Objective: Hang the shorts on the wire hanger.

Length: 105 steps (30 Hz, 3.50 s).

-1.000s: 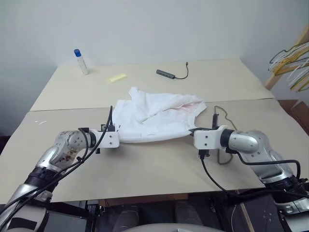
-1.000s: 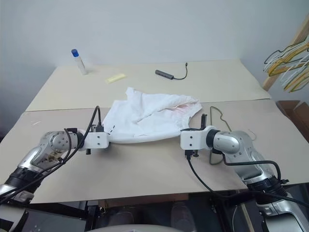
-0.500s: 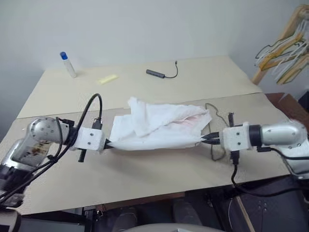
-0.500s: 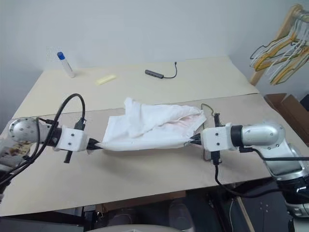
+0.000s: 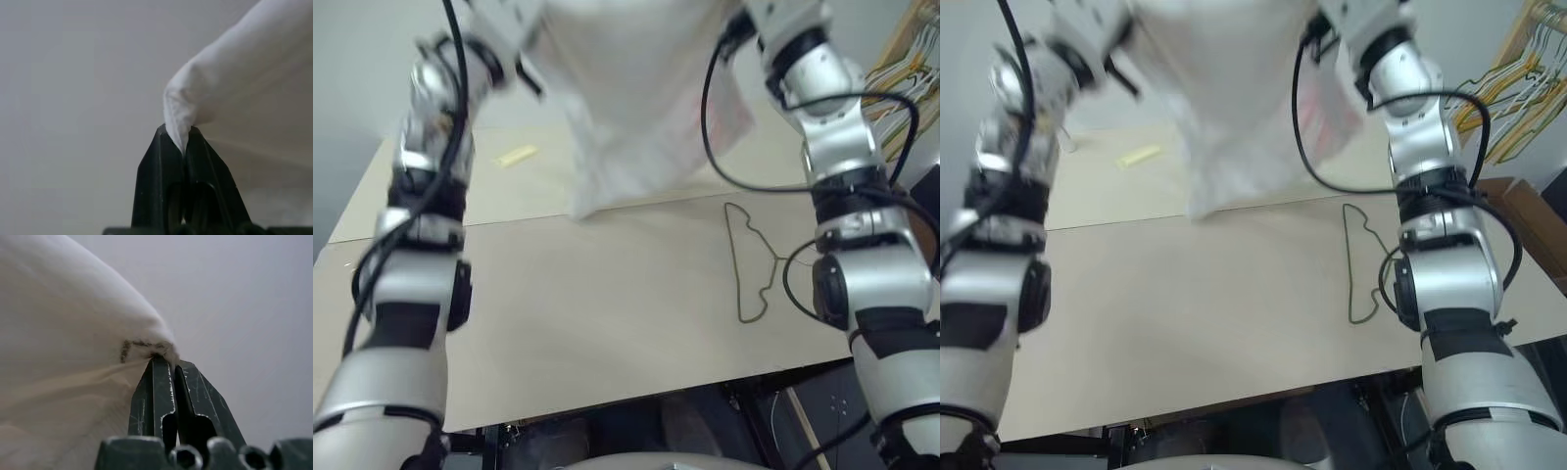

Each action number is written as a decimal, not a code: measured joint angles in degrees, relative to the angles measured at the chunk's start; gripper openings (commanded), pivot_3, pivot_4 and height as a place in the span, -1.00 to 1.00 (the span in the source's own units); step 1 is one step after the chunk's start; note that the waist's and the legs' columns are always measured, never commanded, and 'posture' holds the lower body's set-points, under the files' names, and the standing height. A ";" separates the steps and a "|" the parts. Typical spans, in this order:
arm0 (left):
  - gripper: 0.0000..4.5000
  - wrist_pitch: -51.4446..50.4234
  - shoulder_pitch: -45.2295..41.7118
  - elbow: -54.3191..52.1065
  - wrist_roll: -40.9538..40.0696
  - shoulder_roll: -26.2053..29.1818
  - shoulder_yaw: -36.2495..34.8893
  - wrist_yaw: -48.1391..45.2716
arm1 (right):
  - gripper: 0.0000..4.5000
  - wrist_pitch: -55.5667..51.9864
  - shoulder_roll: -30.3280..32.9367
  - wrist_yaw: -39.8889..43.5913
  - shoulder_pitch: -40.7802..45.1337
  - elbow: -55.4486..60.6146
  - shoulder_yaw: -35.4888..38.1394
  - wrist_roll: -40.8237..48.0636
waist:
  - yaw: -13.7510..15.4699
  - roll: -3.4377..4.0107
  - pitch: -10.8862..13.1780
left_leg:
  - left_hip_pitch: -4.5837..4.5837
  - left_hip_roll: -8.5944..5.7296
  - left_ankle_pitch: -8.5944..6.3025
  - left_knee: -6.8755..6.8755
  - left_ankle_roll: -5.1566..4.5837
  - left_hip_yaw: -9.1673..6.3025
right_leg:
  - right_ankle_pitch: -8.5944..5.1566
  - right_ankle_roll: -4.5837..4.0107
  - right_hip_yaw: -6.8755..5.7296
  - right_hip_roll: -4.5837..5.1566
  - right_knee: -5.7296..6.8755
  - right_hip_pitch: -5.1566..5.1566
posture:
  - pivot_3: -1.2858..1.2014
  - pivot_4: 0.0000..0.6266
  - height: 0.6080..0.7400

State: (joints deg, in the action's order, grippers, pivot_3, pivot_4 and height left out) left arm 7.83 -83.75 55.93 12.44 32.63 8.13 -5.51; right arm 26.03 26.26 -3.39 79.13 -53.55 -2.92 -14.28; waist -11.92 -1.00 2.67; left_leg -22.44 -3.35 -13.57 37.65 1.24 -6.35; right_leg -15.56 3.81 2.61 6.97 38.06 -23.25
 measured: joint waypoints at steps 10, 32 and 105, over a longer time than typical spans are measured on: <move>-0.99 25.19 3.41 5.86 0.93 2.01 -0.60 2.51 | -1.00 16.69 1.32 -5.74 -12.61 0.59 -0.74 -1.84 | -1.95 0.01 -0.21 | 0.36 -0.81 -0.31 0.22 -0.76 0.08 | -0.27 0.85 0.39 0.62 -0.35 0.69 | -0.11 -1.00 1.00; -0.99 -9.52 82.67 -72.41 -37.22 40.49 -11.51 -74.46 | -1.00 28.00 12.96 53.19 -48.40 19.79 -13.86 8.46 | -2.04 0.19 -0.12 | 3.08 -0.16 -0.99 0.13 -1.43 0.37 | -0.41 0.76 1.00 -0.11 -0.93 3.11 | -0.08 -1.00 1.00; 0.55 -36.54 70.14 -77.65 -54.05 17.97 -14.58 -62.64 | -0.36 -84.19 19.66 30.27 -69.76 66.02 4.49 31.03 | 3.26 -0.13 -0.20 | 2.12 0.30 -1.16 0.28 -1.32 0.81 | -0.37 0.71 1.24 -0.56 -1.05 2.29 | -0.13 -1.00 1.00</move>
State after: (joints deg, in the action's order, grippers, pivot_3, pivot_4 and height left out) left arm -28.71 -13.61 -21.72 -41.60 50.60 -6.45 -68.15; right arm -58.15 45.92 26.88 9.37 12.47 1.57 16.74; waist -8.66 -1.12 2.47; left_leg -20.33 -3.05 -14.73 37.93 -0.08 -5.54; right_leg -15.94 4.52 3.86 6.41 37.01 -20.96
